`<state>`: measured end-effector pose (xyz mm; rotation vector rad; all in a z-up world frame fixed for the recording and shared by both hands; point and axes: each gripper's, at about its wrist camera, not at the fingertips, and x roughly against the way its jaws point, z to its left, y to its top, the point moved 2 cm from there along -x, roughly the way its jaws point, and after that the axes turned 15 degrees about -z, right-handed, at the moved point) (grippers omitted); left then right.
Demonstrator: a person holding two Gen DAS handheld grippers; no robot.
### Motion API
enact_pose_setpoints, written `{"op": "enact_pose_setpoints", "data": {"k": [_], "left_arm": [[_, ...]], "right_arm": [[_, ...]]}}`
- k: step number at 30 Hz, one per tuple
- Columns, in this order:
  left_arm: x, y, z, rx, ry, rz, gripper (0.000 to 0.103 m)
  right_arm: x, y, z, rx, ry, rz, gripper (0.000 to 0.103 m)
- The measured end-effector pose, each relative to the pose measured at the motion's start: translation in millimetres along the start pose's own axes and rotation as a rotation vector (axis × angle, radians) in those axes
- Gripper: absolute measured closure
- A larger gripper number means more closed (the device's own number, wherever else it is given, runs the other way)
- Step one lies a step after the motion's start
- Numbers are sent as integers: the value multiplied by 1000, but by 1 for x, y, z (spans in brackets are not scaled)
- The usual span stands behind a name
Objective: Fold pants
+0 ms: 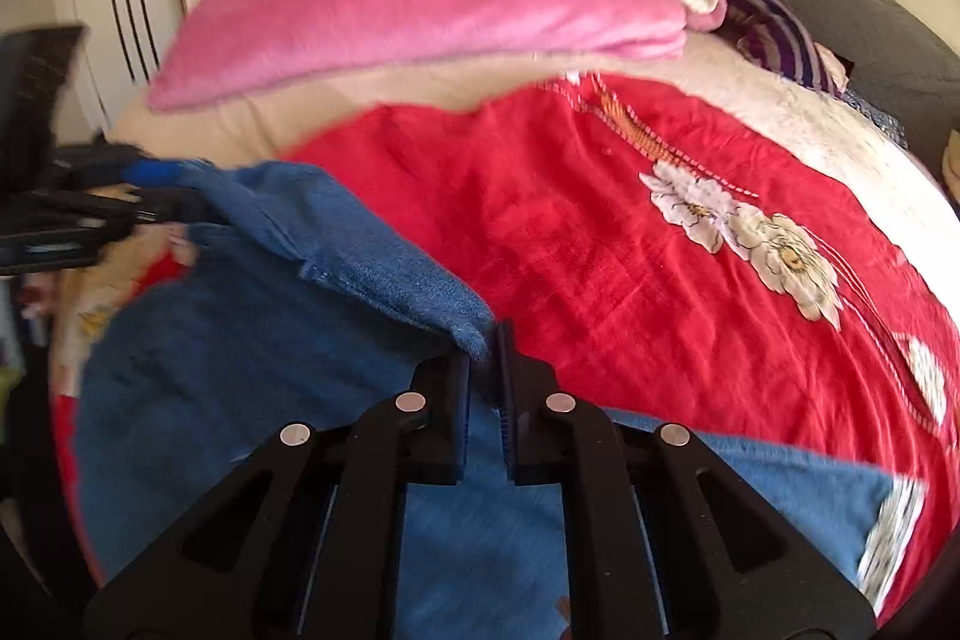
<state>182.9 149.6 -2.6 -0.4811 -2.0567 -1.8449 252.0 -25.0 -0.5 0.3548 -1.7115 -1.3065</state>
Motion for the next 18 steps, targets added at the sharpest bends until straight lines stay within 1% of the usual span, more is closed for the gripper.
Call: {"op": "enact_pose_setpoints", "data": {"k": [5, 11, 15, 18], "left_arm": [[22, -2, -5, -17, -28, -18, 70], [52, -12, -17, -47, -96, -24, 70], [74, -24, -25, -90, -125, -15, 69], [88, -34, -26, -106, -133, -4, 69]], "right_arm": [[44, -4, 22, -16, 5, -59, 99], [92, -18, 50, -27, 0, -105, 99], [114, -29, 69, -13, 15, -102, 99], [126, -39, 86, -3, 37, -78, 99]]}}
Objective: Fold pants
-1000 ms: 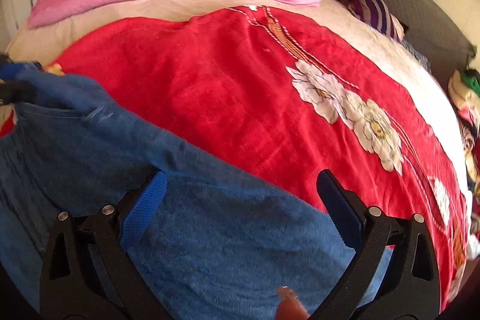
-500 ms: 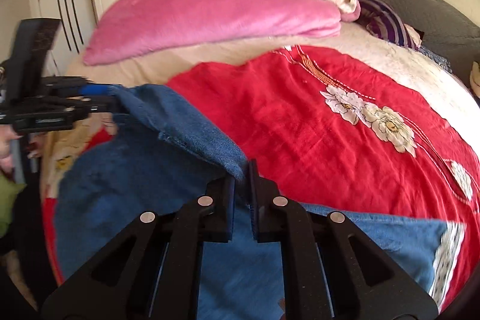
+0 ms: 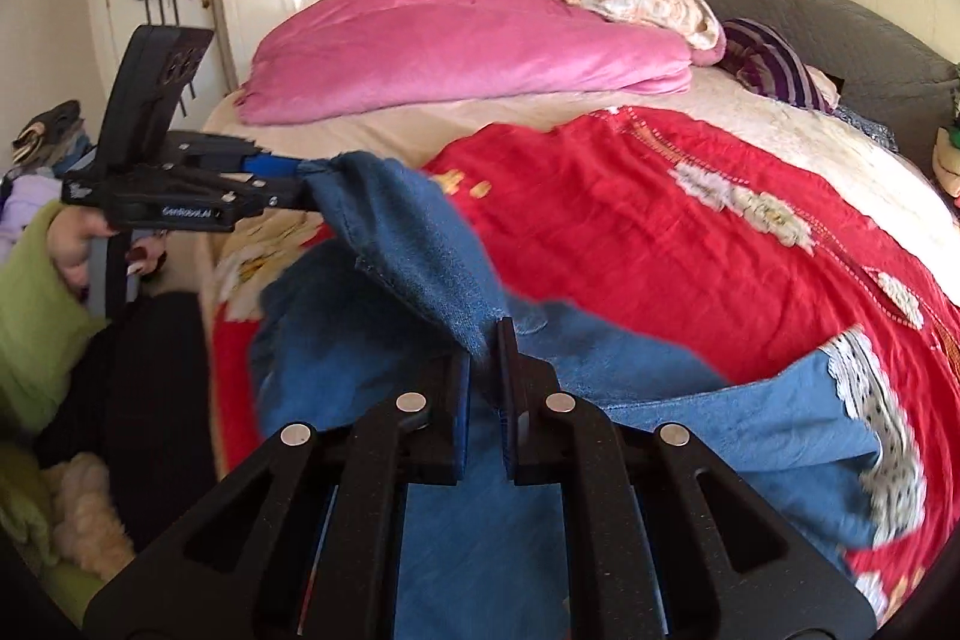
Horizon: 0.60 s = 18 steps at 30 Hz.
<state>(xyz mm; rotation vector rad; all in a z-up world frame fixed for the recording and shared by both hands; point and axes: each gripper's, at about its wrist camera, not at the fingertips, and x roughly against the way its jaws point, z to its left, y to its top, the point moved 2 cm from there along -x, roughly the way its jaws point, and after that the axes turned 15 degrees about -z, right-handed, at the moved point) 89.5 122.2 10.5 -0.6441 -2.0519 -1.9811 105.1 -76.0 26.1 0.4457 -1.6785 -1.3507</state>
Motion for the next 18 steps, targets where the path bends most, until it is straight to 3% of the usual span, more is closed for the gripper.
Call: {"op": "enact_pose_setpoints", "data": {"k": [8, 12, 18], "left_arm": [[12, -46, -3, -28, 10, 126, 66], [11, -58, 2, 12, 0, 173, 64], [37, -61, 11, 73, 12, 153, 63]], "right_arm": [[16, -39, 50, -40, 101, 83, 99], [6, -62, 62, -24, 95, 156, 99], [5, -70, 62, -46, 97, 160, 99]]}}
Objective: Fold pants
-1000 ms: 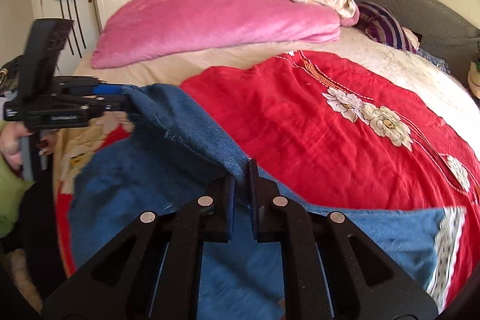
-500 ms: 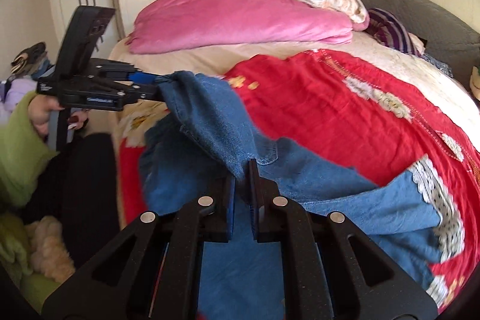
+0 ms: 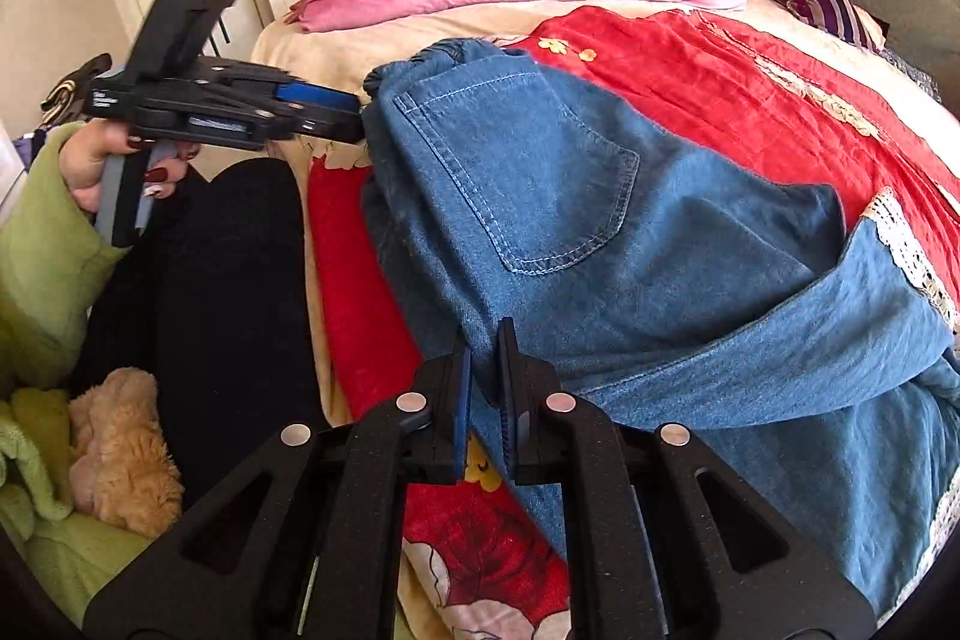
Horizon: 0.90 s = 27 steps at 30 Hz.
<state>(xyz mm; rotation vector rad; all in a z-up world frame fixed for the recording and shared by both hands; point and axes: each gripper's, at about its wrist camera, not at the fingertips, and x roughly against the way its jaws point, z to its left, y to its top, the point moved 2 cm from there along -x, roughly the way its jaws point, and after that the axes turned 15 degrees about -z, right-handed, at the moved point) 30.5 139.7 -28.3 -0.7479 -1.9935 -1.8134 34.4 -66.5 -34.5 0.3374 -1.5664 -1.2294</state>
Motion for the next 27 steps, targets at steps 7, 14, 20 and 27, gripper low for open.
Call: {"op": "enact_pose_setpoints", "data": {"k": [7, 14, 20, 27], "left_arm": [[19, 28, -25, -2, -14, -89, 66], [-41, 4, -62, -159, 29, 55, 72], [-39, -5, -58, -118, -8, 60, 73], [-38, -9, -57, -98, -18, 54, 71]], "right_arm": [[-7, -13, 5, -24, 34, 33, 98], [1, -13, 3, -71, 65, 59, 89], [21, 9, -13, -87, -28, -61, 66], [-26, -13, -17, -135, -104, 69, 61]]}}
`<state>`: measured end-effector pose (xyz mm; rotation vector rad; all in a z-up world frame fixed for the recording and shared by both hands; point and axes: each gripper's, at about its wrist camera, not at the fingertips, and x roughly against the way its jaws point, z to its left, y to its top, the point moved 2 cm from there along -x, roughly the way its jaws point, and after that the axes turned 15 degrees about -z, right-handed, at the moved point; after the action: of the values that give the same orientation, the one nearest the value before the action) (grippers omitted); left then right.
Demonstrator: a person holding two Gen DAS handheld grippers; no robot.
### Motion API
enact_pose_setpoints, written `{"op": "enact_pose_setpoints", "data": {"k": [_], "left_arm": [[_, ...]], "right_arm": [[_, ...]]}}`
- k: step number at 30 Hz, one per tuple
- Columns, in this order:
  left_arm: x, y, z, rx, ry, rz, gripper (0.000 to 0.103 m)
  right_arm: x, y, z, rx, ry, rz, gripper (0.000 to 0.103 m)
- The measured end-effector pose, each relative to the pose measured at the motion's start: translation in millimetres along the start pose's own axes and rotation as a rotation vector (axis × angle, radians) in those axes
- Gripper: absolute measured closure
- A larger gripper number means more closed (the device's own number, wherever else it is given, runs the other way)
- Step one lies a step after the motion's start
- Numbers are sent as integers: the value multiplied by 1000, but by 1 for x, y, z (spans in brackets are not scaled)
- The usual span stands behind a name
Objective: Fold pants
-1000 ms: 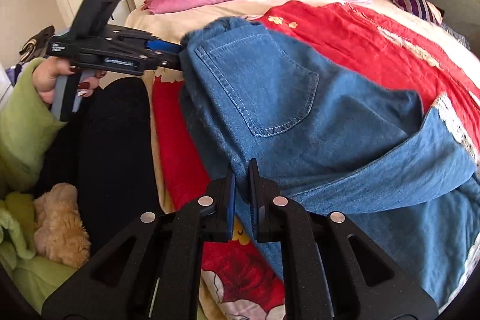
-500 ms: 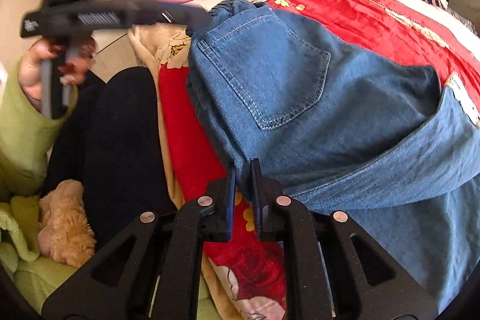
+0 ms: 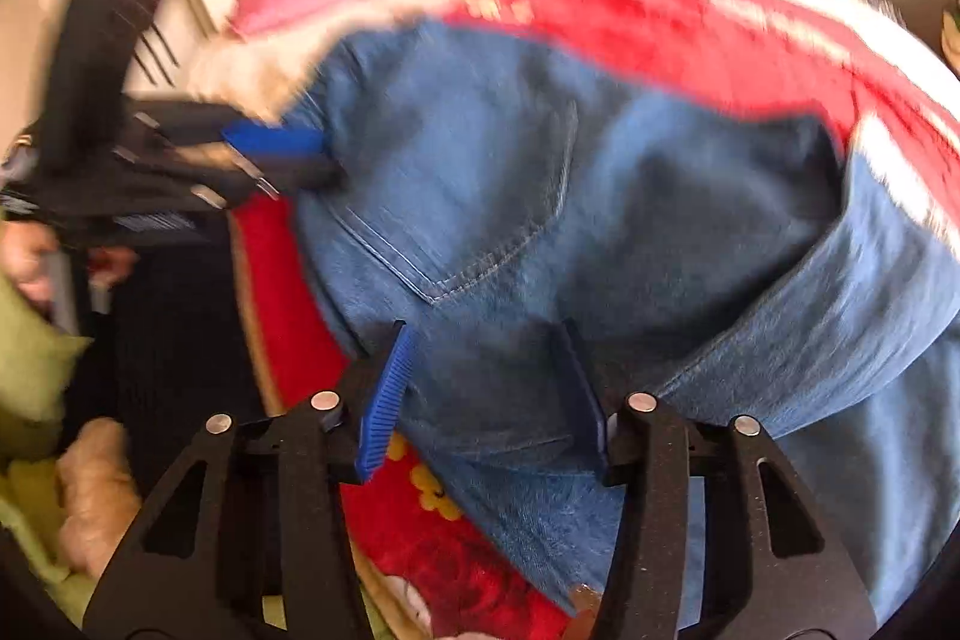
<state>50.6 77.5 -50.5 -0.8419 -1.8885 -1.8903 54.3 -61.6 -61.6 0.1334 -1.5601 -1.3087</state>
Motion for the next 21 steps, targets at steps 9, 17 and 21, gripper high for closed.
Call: {"op": "enact_pose_setpoints", "data": {"k": [9, 17, 21], "left_arm": [[40, 19, -15, 14, -13, -88, 44], [52, 46, -53, 5, -111, -149, 20], [31, 56, -76, 19, -202, -124, 20]], "right_arm": [[58, 22, -22, -47, -52, -177, 41], [88, 55, -85, -78, -264, -280, 23], [88, 70, -117, -94, -321, -271, 19]]}}
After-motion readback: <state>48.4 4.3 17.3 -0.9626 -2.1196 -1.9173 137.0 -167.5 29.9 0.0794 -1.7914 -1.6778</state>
